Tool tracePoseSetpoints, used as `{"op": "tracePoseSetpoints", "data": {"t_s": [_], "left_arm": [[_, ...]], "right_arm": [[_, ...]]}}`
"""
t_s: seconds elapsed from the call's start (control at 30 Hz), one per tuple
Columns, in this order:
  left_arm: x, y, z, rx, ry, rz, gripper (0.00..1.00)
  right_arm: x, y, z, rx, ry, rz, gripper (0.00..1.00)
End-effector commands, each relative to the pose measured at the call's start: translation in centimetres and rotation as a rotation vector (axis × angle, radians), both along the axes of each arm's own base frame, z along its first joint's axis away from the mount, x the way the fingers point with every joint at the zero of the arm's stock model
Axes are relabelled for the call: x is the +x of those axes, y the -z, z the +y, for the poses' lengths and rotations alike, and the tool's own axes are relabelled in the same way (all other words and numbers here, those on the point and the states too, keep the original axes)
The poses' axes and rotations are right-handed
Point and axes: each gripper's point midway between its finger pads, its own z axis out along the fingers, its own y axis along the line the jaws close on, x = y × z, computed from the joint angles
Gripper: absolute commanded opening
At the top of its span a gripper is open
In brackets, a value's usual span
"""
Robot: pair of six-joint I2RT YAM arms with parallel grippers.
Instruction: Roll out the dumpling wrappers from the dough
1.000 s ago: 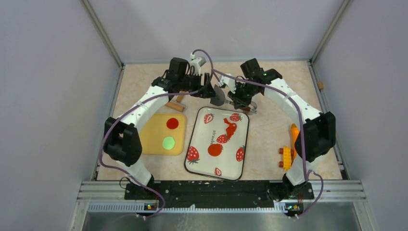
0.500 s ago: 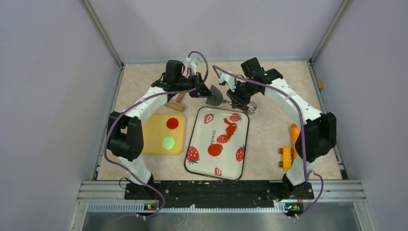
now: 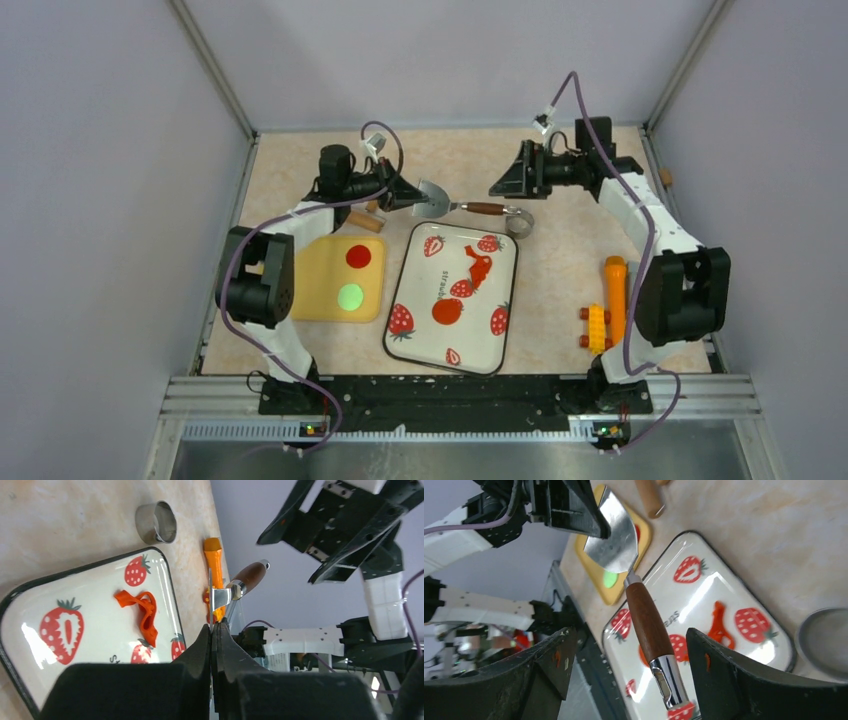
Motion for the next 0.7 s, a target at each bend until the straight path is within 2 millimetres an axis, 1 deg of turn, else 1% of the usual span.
{"op": "tracePoseSetpoints", "data": {"t_s": [0.0,0.17,0.27,0.37,0.47,0.5,0.67], "left_arm": [[-0.4,-3.2,-0.6,-0.093,0.04,-0.069,0.0],[0.0,-3.0,-0.8,-0.105,0.034,-0.058,0.0],[0.6,-2.7,-0.7,-0.091,0.008,-0.051,0.0],[1.2,-2.1,-0.7,-0.087,-0.015,-0.032,0.0],[1.7,-1.3,-0.7,-0.074,-0.023,-0.024,0.0],[1.9,-1.2,-0.7,-0.073,-0.025,-0.022,0.0],[2.3,-0.8,-0.7,-0.075,-0.039,-0.002,0.0]], "right_arm": [[-2.0,-1.0,2.4,0.183,-0.071,0.163,0.8],[-1.8,0.0,2.6,0.184,-0.068,0.187,0.76],[-1.7,-0.2,2.9,0.203,-0.086,0.198,0.73],[-1.8,-0.4,3.2,0.224,-0.113,0.205,0.68],[-2.0,-0.5,3.7,0.231,-0.129,0.208,0.6],[-2.0,-0.6,3.8,0.231,-0.134,0.209,0.58],[-2.2,-0.6,4.5,0.225,-0.142,0.211,0.55]]}}
